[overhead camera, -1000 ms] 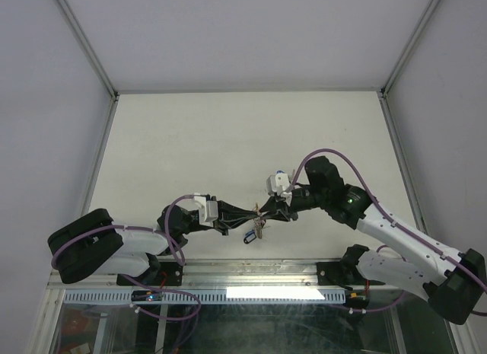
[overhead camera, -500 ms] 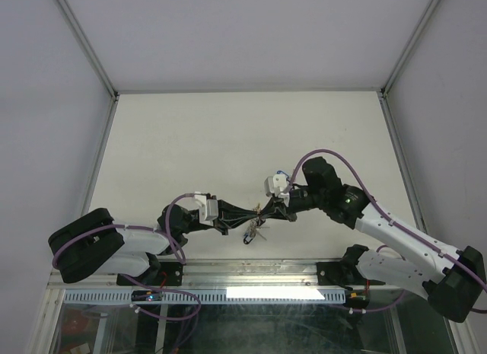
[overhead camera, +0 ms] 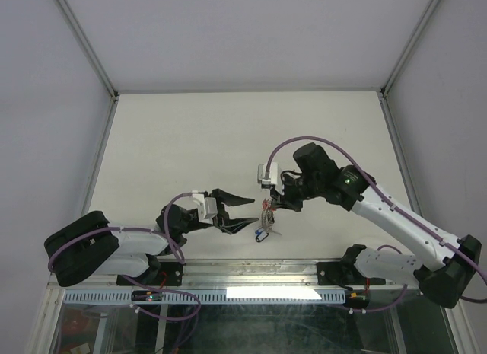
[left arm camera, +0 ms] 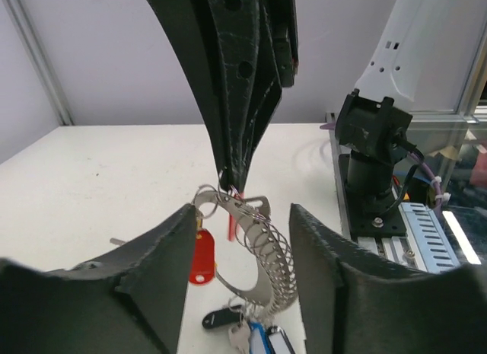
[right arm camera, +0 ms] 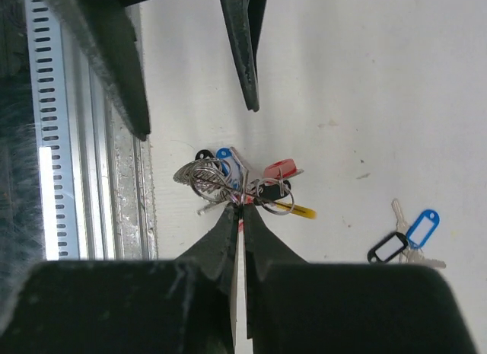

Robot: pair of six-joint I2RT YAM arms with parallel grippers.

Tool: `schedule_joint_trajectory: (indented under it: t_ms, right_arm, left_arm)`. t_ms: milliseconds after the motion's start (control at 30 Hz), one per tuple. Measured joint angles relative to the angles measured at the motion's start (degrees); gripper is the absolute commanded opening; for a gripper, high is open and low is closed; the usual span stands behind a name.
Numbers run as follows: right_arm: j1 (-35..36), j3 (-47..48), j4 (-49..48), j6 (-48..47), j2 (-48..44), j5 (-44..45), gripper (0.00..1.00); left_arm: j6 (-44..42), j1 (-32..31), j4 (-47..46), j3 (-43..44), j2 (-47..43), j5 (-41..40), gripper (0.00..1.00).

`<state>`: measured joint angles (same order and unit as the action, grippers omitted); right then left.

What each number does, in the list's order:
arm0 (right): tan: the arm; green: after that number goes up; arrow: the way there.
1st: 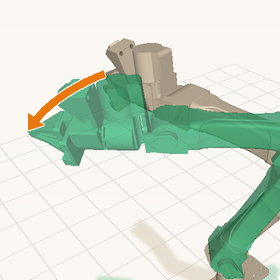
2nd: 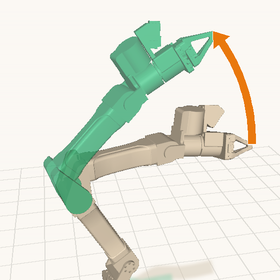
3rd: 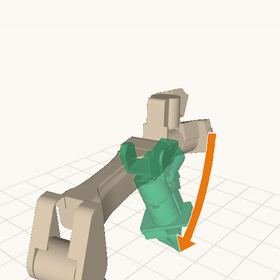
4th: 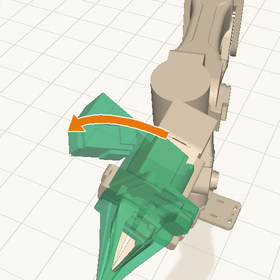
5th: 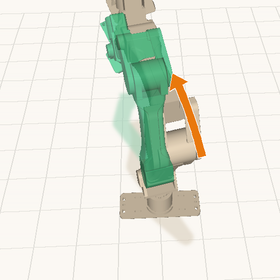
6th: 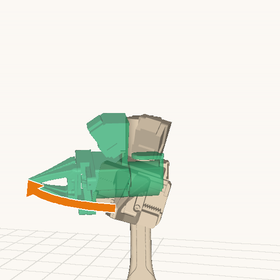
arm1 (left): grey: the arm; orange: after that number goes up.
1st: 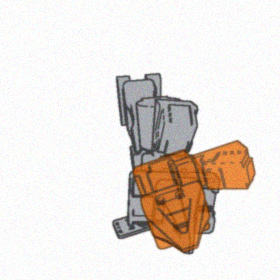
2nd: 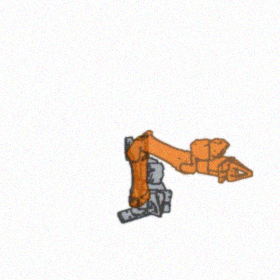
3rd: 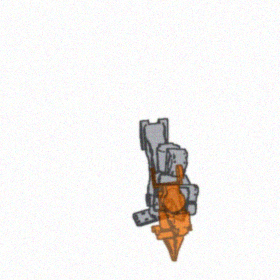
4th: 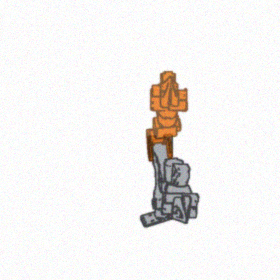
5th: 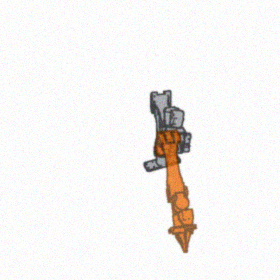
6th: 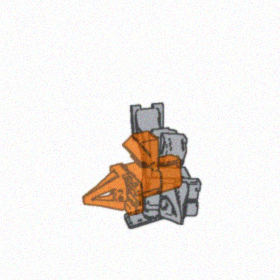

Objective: Put the keys on the keyring

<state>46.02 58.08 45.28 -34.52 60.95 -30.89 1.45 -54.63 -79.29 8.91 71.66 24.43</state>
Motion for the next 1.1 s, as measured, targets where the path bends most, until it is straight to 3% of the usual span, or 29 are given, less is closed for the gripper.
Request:
schedule_joint_trajectory:
  t_ms: [133, 300, 800, 900, 1100]
  right_arm:
    - [0.04, 3.91, 2.73, 3.43, 3.32, 4.35, 0.00]
    - [0.04, 8.57, 3.91, 9.25, 7.69, 8.00, 0.00]
    - [0.04, 12.44, 0.79, 21.20, 9.77, 10.01, 0.00]
    - [0.04, 12.44, 0.22, 22.58, 9.77, 9.99, 0.00]
    - [0.04, 12.44, -0.35, 24.06, 9.77, 9.97, 0.00]
  left_arm:
    - [-1.09, 0.00, 3.50, 0.68, -0.33, -1.53, 0.66]
    - [-2.62, -0.07, 7.04, 2.75, -0.15, -3.67, 0.71]
    - [-8.39, -4.00, 12.04, 7.43, 7.30, -17.75, 0.66]
    - [-8.85, -4.31, 12.02, 8.17, 8.17, -19.89, 0.57]
    - [-9.99, -4.33, 12.28, 9.29, 8.92, -21.57, 0.26]
